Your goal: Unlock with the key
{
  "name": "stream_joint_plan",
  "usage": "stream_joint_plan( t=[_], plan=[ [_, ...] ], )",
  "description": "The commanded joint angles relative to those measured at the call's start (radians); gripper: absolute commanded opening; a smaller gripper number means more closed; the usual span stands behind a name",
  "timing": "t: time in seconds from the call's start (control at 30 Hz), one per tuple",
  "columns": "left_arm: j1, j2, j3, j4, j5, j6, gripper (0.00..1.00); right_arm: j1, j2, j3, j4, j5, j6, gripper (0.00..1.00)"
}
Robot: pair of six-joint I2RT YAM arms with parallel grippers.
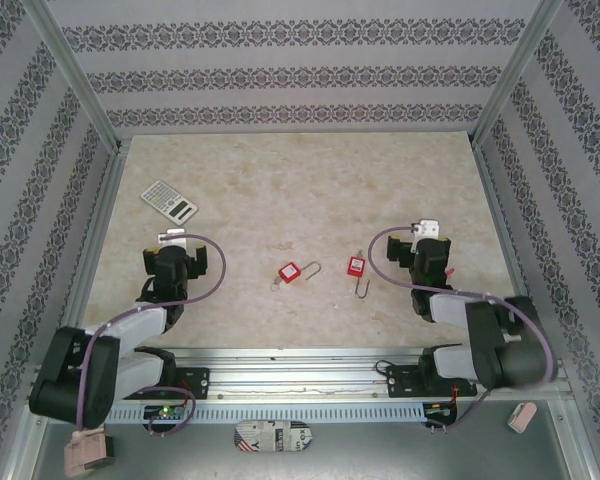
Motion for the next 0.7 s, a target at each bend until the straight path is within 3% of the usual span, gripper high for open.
stream_joint_plan(
  t=[0.0, 0.03, 0.13, 0.17, 0.2, 0.23, 0.27, 0.33, 0.4, 0.47, 0.67],
  plan=[
    [0.055, 0.127, -0.021, 0.465, 0.090, 0.051, 1.00, 0.005, 0.164, -0.020, 0.469, -0.037, -0.066, 0.98],
    [0.077, 0.177, -0.011, 0.494, 0.138, 0.017, 1.00, 0.010, 0.216, -0.022, 0.542, -0.032, -0.069, 0.98],
    [0.094, 0.451, 0.041, 0.715, 0.247, 0.052, 0.99, -0.006, 0.137, 0.039, 0.302, -0.011, -0.039, 0.98],
    [0.092, 0.424, 0.064, 0.637, 0.263, 0.048, 0.99, -0.025, 0.158, 0.083, 0.260, 0.026, -0.001, 0.98],
    [0.110, 0.331, 0.126, 0.346, 0.281, 0.017, 0.99, -0.047, 0.165, 0.118, 0.193, 0.021, 0.028, 0.98],
    [0.129, 0.366, 0.152, 0.346, 0.277, -0.011, 0.99, -0.057, 0.134, 0.119, 0.143, -0.002, 0.037, 0.98],
    [0.139, 0.415, 0.134, 0.477, 0.292, 0.000, 0.99, -0.065, 0.127, 0.119, 0.131, -0.011, 0.041, 0.98],
    [0.150, 0.366, 0.157, 0.334, 0.306, -0.025, 0.99, -0.052, 0.157, 0.109, 0.215, 0.015, 0.030, 0.98],
    [0.150, 0.400, 0.135, 0.444, 0.310, -0.013, 0.99, -0.037, 0.144, 0.118, 0.174, 0.044, 0.023, 0.98],
    [0.150, 0.381, 0.149, 0.382, 0.309, -0.021, 0.99, -0.044, 0.158, 0.118, 0.195, 0.031, 0.028, 0.98],
    [0.150, 0.389, 0.134, 0.425, 0.313, -0.018, 0.99, -0.054, 0.150, 0.111, 0.196, 0.019, 0.036, 0.98]
  ],
)
